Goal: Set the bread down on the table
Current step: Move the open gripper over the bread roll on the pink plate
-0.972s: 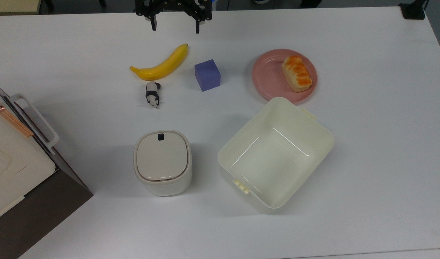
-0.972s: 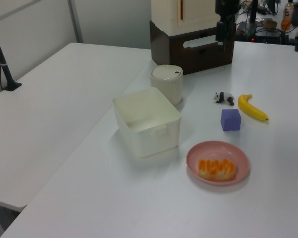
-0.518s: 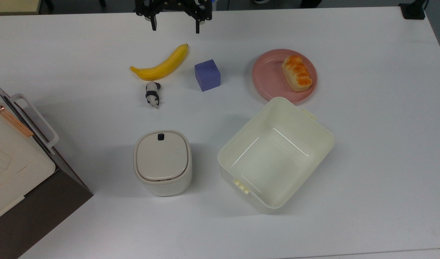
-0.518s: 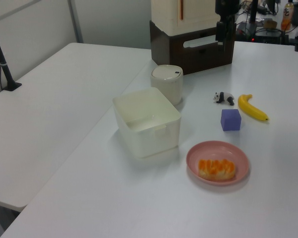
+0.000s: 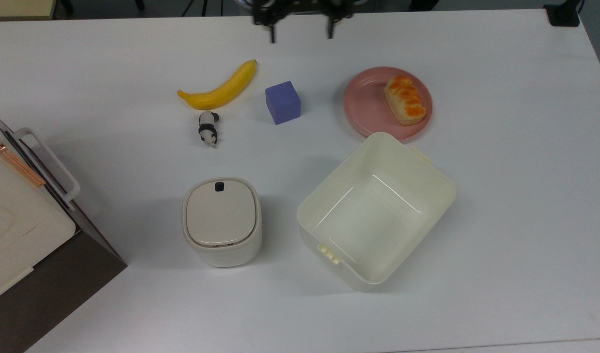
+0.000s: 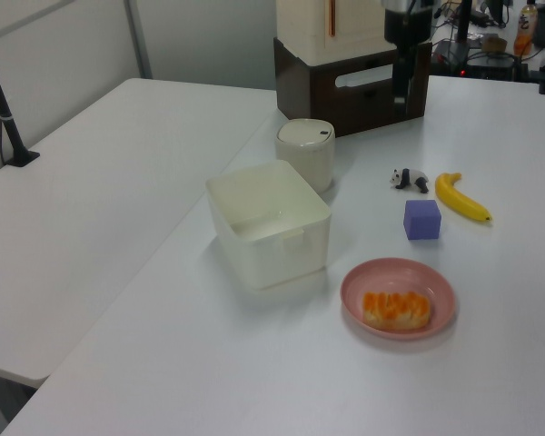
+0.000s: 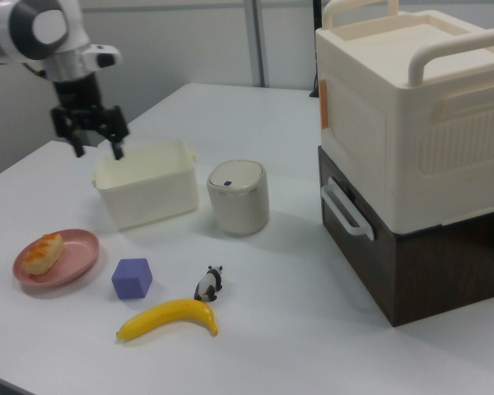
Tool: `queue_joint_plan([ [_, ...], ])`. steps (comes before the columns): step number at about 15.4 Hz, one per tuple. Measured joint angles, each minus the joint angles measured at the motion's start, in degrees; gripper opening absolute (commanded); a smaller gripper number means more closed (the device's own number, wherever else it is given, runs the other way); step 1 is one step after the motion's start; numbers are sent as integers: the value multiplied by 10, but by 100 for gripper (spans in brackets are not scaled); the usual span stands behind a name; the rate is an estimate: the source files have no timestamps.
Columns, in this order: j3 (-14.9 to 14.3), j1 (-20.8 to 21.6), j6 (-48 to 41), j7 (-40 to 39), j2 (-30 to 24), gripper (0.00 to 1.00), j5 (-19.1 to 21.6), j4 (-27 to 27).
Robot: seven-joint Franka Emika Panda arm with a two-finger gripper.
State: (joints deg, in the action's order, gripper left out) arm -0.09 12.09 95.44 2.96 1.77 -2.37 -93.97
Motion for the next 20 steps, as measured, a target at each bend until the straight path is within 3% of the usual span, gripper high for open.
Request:
queue_joint_plan([
  [11, 2, 155, 7, 0, 10, 100, 36, -26],
  [16, 2, 186, 119, 0, 45, 100, 36, -103],
  [20, 2, 190, 151, 0, 91, 100, 36, -112],
])
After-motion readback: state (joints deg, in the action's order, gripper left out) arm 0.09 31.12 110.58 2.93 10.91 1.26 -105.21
